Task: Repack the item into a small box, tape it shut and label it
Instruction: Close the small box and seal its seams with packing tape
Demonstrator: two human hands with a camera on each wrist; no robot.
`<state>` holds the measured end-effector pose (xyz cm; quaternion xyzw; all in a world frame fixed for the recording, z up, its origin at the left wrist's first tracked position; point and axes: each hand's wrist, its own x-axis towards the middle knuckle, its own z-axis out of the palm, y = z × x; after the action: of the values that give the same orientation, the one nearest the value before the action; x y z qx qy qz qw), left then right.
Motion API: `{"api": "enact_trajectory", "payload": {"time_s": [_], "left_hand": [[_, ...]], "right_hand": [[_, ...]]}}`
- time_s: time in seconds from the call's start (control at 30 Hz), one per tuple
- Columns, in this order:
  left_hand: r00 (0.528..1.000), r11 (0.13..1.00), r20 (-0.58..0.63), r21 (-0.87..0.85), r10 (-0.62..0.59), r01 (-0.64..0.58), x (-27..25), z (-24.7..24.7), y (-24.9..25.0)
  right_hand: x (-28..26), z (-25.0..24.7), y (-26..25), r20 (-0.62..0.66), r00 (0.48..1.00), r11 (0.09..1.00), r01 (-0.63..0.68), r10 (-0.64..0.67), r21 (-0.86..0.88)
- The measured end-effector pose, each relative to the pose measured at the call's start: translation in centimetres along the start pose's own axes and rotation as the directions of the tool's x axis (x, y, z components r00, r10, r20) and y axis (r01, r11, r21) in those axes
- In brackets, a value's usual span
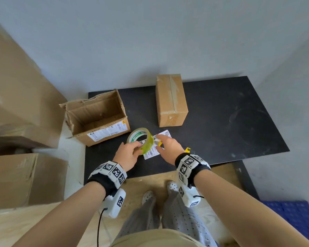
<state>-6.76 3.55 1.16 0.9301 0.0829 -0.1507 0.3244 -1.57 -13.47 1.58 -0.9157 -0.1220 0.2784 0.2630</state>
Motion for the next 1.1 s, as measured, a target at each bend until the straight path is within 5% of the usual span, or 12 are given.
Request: {"api": "enact_trajectory", "payload": {"time_s": [0.23, 0.73, 1.1], "left_hand": [[0.992, 0.966, -0.072, -0.231, 0.1, -0.115, -0.1, -1.6, 1.1], [0.976, 0.929, -0.194, -0.336, 0.096, -0.158, 1.1, -3.7, 5.4], [0.972, 0.916, -0.181, -0.346, 0.148, -0.204, 0.8, -3.7, 6.2]], "right_hand": [[-0.9, -1.8, -2.7, -0.175, 0.977, 0.974, 0.154, -0.125, 0.166], [-2.3, -4.5, -3.8, -0.404, 0.84, 0.928, 0.364, -0.362, -0.077], [-2.4, -5.7, -4.4, -0.576, 0.811, 0.964, 0.222, -0.1, 0.146]]}}
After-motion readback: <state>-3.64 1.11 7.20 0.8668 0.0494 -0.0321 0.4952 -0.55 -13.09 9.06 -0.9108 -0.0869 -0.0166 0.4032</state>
